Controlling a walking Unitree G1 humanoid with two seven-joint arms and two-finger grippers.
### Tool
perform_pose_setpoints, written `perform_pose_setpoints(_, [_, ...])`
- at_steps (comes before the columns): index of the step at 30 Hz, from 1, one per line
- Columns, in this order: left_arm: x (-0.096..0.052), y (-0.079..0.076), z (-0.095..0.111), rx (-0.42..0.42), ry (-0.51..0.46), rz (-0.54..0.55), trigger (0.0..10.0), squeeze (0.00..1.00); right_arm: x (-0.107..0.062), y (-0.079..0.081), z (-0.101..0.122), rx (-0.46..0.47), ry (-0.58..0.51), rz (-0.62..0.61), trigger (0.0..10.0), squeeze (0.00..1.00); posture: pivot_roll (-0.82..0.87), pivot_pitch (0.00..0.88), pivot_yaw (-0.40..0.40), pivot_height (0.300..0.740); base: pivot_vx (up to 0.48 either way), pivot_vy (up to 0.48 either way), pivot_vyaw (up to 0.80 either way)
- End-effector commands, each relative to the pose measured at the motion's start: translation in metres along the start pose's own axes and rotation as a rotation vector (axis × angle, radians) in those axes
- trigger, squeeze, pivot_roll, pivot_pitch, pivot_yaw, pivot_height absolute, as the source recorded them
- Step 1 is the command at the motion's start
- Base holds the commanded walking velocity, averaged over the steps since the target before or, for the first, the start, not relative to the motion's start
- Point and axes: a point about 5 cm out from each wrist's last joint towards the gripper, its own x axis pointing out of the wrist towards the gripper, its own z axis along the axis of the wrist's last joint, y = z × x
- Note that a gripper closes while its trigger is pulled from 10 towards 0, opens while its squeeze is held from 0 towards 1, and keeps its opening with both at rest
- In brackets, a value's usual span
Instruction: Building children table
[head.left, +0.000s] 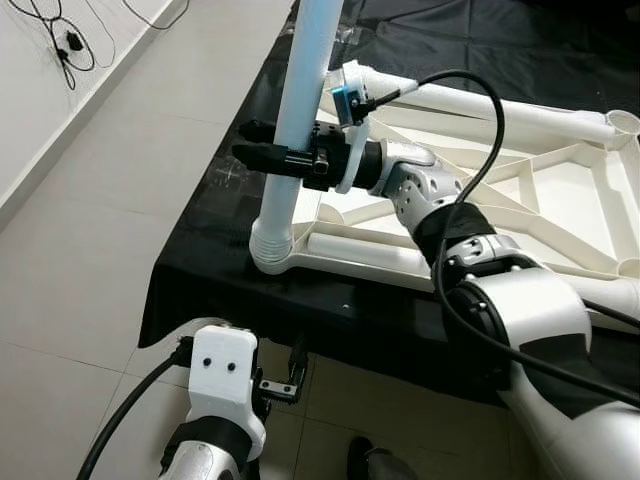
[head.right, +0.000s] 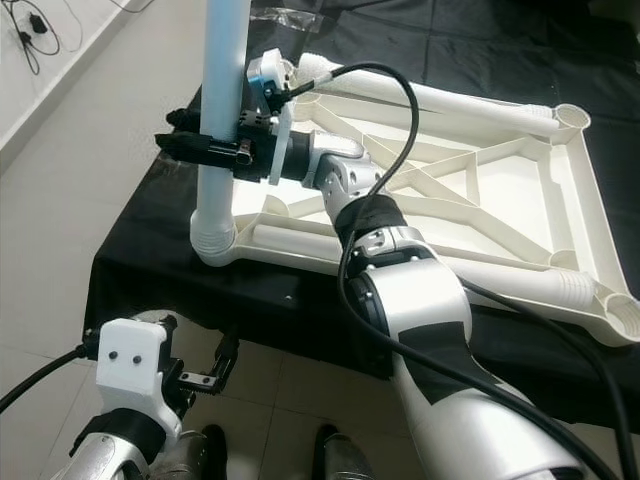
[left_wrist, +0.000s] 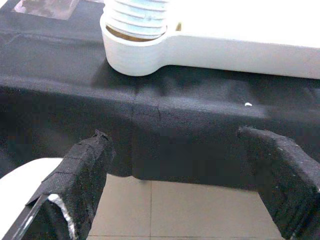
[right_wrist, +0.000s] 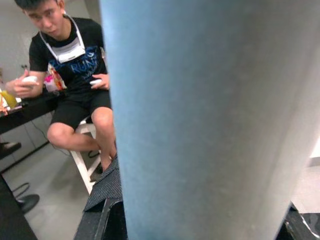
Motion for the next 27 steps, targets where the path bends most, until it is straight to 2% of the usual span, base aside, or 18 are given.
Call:
perform_pose_setpoints(1, [-0.004,-0.001,-0.001,0.006,0.017,-0.003,10.0,0.00,0.002,0.003,-0.015,-0.006,0.060,0.002,10.0,0.00,0.16,0.321,-0.052,0.740,0.000,0.000,0.00])
perform_pose_setpoints(10, [-0.003,0.000,-0.001,0.013,0.017,-0.002,10.0,0.00,0.003,0.003,-0.018,-0.055,0.106,-0.016,10.0,0.00,0.16,0.324,-0.053,0.740,0.000,0.000,0.00])
perform_pose_setpoints(15, [-0.003,-0.001,-0.002,0.013,0.019,-0.004,10.0,0.00,0.006,0.010,-0.026,-0.134,0.185,0.089,10.0,0.00,0.16,0.326,-0.053,0.740,0.000,0.000,0.00])
perform_pose_setpoints(24, [-0.002,-0.001,-0.002,0.012,0.019,-0.003,10.0,0.00,0.011,0.015,-0.029,-0.152,0.197,0.143,10.0,0.00,0.16,0.328,-0.052,0.740,0.000,0.000,0.00])
perform_pose_setpoints(27, [-0.002,-0.001,-0.002,0.016,0.018,-0.005,10.0,0.00,0.014,0.017,-0.034,-0.156,0.231,0.165,10.0,0.00,0.16,0.328,-0.052,0.740,0.000,0.000,0.00])
